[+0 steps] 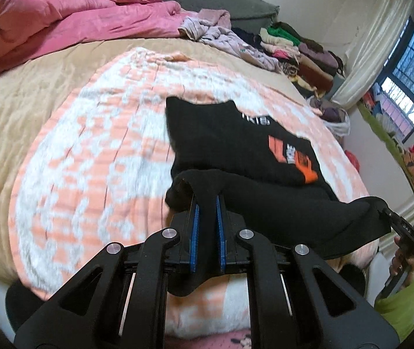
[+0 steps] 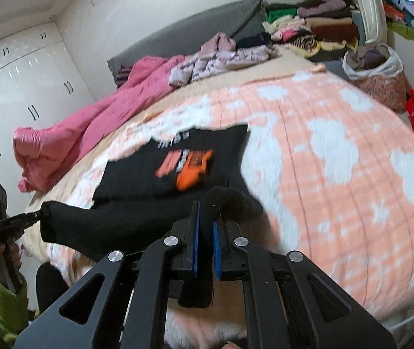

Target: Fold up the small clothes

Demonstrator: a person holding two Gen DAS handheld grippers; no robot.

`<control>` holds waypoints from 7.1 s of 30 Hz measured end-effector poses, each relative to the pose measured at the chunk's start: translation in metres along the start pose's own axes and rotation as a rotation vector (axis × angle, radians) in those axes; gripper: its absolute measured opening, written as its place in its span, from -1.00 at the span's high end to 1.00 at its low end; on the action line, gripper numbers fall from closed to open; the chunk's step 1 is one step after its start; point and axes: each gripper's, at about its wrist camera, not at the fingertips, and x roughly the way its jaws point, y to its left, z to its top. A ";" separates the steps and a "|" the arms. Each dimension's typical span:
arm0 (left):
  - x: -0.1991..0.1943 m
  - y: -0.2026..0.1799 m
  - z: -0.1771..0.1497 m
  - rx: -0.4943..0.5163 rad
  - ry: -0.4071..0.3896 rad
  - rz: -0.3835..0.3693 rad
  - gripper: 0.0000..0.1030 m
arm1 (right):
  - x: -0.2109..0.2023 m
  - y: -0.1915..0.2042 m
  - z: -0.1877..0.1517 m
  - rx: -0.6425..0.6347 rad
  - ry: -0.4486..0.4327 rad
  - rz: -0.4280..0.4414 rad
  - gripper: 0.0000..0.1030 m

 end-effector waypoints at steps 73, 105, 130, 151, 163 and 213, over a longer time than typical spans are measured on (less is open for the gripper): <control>0.129 -0.050 0.013 0.324 0.005 0.283 0.65 | 0.175 0.057 -0.007 -0.331 0.224 -0.223 0.49; 0.156 0.016 0.149 -0.075 0.003 -0.052 0.29 | 0.261 0.036 0.116 -0.175 0.149 -0.216 0.36; 0.192 0.036 0.132 0.027 0.058 0.171 -0.08 | 0.242 -0.046 0.108 -0.017 0.207 -0.301 -0.14; 0.153 0.010 0.149 0.118 -0.140 0.220 0.93 | 0.215 -0.029 0.134 -0.050 0.016 -0.205 0.84; 0.209 0.028 0.121 0.141 -0.008 0.336 0.77 | 0.259 -0.042 0.104 -0.079 0.119 -0.355 0.76; 0.154 -0.018 0.033 0.187 0.107 0.261 -0.30 | 0.181 0.030 0.020 -0.245 0.197 -0.291 -0.58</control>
